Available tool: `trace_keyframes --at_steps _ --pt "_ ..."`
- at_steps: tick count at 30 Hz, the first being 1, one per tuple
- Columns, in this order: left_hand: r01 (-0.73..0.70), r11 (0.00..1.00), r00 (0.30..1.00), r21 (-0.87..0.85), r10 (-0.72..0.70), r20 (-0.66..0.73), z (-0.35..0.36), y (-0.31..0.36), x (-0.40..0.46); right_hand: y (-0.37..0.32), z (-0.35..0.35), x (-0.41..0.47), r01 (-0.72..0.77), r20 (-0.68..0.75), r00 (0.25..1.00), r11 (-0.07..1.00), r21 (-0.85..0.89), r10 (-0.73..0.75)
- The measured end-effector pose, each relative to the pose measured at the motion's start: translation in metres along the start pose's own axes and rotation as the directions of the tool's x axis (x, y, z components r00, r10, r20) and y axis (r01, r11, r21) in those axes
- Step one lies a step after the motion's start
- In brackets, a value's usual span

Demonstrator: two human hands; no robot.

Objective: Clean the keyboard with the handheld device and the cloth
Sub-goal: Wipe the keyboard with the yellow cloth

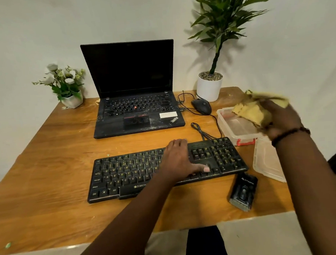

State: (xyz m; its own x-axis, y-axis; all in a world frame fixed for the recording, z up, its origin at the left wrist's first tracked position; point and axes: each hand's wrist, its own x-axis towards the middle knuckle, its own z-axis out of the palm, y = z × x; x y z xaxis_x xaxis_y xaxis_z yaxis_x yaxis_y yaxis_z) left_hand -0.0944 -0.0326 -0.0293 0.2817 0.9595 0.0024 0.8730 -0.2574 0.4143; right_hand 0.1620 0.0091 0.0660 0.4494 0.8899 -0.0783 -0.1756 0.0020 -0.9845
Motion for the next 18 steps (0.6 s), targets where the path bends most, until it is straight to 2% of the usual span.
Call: trace_keyframes --at_steps 1,2,5,8,10,12,14,16,18 --pt "0.021 1.0 0.998 -0.011 -0.02 0.064 -0.003 -0.003 0.002 0.004 -0.003 -0.01 -0.159 0.074 0.987 0.959 0.232 0.146" --pt "0.007 1.0 0.991 0.018 -0.009 0.133 -0.007 -0.005 0.003 0.007 -0.005 -0.023 -0.258 0.119 0.966 0.899 0.353 0.231" --pt "-0.105 0.984 0.947 0.143 0.055 0.317 -0.013 -0.011 0.003 0.021 -0.003 -0.056 -0.353 0.15 0.936 0.843 0.406 0.32" --pt "-0.152 0.96 0.944 0.236 0.071 0.322 -0.016 -0.011 -0.001 0.04 -0.001 -0.071 -0.396 0.188 0.917 0.741 0.543 0.352" --pt "-0.16 0.954 0.949 0.252 0.079 0.305 -0.019 -0.012 -0.004 0.043 0.003 -0.076 -0.395 0.171 0.915 0.728 0.56 0.365" --pt "-0.157 0.952 0.948 0.262 0.071 0.31 -0.025 -0.016 -0.005 0.042 0.007 -0.081 -0.37 0.153 0.926 0.744 0.556 0.346" --pt "-0.141 0.951 0.942 0.276 0.043 0.333 -0.032 -0.023 -0.01 0.039 0.011 -0.084 -0.278 0.118 0.96 0.825 0.493 0.253" --pt "-0.123 0.951 0.931 0.284 0.011 0.366 -0.04 -0.032 -0.016 0.038 0.013 -0.081 -0.1 0.086 0.994 0.93 0.353 0.075" --pt "-0.1 0.956 0.919 0.276 -0.018 0.395 -0.046 -0.041 -0.021 0.041 0.018 -0.075 0.072 0.152 0.984 0.991 0.117 -0.09"
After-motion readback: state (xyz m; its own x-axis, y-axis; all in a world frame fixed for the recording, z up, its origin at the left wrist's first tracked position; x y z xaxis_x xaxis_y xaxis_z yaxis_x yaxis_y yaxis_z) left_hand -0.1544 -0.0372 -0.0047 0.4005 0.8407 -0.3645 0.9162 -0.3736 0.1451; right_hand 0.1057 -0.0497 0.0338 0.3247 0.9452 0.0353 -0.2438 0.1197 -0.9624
